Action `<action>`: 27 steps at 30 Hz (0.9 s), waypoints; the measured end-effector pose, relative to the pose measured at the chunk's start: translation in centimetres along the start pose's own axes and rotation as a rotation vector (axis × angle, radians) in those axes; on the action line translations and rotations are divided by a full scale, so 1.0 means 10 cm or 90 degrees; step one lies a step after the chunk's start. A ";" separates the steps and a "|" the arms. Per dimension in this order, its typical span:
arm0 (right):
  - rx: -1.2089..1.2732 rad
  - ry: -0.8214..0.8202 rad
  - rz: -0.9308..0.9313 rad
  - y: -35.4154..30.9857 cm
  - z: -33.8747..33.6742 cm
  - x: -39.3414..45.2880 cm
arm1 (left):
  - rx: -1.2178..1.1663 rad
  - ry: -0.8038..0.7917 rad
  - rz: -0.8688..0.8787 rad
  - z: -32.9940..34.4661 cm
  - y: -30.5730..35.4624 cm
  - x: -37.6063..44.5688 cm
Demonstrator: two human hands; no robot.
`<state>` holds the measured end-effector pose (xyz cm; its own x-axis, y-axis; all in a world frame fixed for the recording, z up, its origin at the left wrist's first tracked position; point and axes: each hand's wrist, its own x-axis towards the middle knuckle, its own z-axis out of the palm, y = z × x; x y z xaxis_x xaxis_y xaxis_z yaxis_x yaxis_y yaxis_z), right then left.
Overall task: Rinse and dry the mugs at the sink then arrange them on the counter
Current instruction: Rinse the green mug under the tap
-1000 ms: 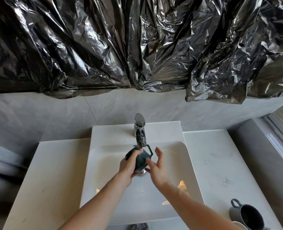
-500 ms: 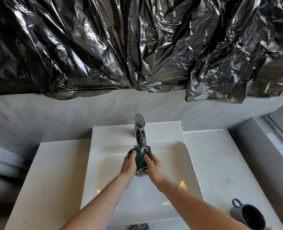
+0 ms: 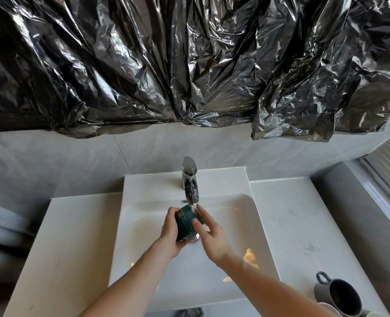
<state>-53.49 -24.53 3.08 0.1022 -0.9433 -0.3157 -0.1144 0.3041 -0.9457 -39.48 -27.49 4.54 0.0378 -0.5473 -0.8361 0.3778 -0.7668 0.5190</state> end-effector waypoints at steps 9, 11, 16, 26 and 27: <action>0.189 0.001 0.268 -0.05 -0.04 0.18 | 0.185 -0.013 0.094 0.09 -0.12 -0.07; 0.216 0.009 0.296 -0.06 -0.07 0.18 | 0.234 -0.084 0.090 0.06 -0.12 -0.05; 0.288 0.081 0.260 -0.09 0.01 0.16 | 0.295 0.080 0.228 0.10 -0.26 0.00; 0.270 0.119 0.233 -0.12 0.18 0.09 | 0.422 0.052 0.291 0.08 -0.40 -0.46; 0.275 0.113 0.238 -0.14 0.17 0.07 | 0.409 0.054 0.289 0.09 -0.40 -0.46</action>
<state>-51.58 -25.40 4.01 -0.0385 -0.7585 -0.6505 0.3049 0.6110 -0.7305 -42.03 -22.22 6.47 0.1406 -0.8456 -0.5151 -0.2981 -0.5322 0.7924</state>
